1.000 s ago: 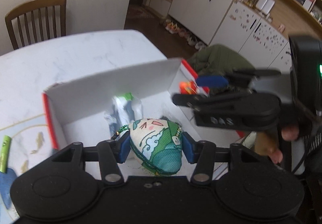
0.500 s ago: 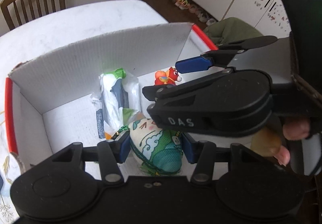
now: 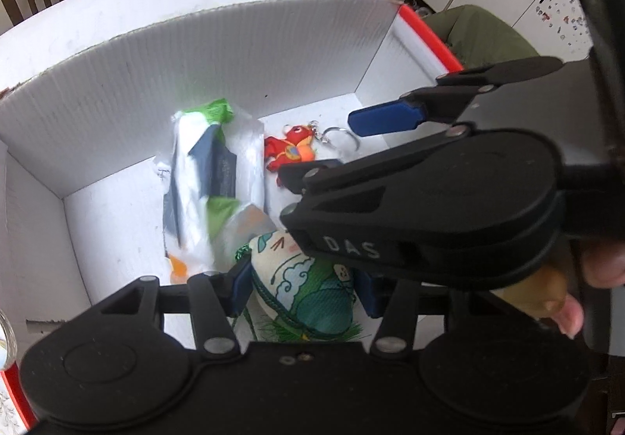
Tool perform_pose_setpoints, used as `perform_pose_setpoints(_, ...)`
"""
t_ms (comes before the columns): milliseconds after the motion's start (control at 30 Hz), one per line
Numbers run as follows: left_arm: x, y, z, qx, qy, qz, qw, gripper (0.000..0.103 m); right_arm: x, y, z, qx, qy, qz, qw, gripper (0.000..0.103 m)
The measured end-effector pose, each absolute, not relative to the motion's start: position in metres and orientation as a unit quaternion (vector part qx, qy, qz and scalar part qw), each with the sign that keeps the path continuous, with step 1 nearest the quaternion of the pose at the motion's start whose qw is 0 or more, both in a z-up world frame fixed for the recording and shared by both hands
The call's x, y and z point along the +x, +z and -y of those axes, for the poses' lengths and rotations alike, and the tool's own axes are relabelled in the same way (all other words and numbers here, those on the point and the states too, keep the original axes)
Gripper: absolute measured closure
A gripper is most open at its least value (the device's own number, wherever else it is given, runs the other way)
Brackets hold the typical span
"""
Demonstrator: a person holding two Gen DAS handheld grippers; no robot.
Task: Organize objects
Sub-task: 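Carry the pouch and horse toy into the red box and release both, then withdraw both tools from the box back toward the remaining items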
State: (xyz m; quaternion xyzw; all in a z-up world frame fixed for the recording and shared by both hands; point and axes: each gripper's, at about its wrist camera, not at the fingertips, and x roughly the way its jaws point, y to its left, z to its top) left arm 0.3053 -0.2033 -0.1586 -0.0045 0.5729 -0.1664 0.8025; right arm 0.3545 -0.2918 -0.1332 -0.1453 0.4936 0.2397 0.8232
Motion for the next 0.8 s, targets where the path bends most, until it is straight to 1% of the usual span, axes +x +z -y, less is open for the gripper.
perform_pose_setpoints(300,0.299,-0.151,0.198,-0.011,-0.174,-0.560,0.810,0.036,0.350,-0.117,0.299,-0.119,0.241,-0.483,0.833,0.046)
perform_pose_setpoints(367,0.298,-0.145,0.202,-0.012,-0.172,-0.553,0.815,0.029,0.347,-0.112,0.302,-0.112,0.241,-0.480,0.836,0.046)
perform_pose_setpoints(567,0.287,-0.129,0.193,-0.021,-0.174,-0.532,0.828,0.025,0.336,-0.094,0.310,-0.094,0.242,-0.467,0.845,0.046)
perform_pose_setpoints(800,0.267,-0.102,0.179,-0.025,-0.180,-0.501,0.846,0.024,0.316,-0.068,0.320,-0.073,0.245,-0.445,0.858,0.046)
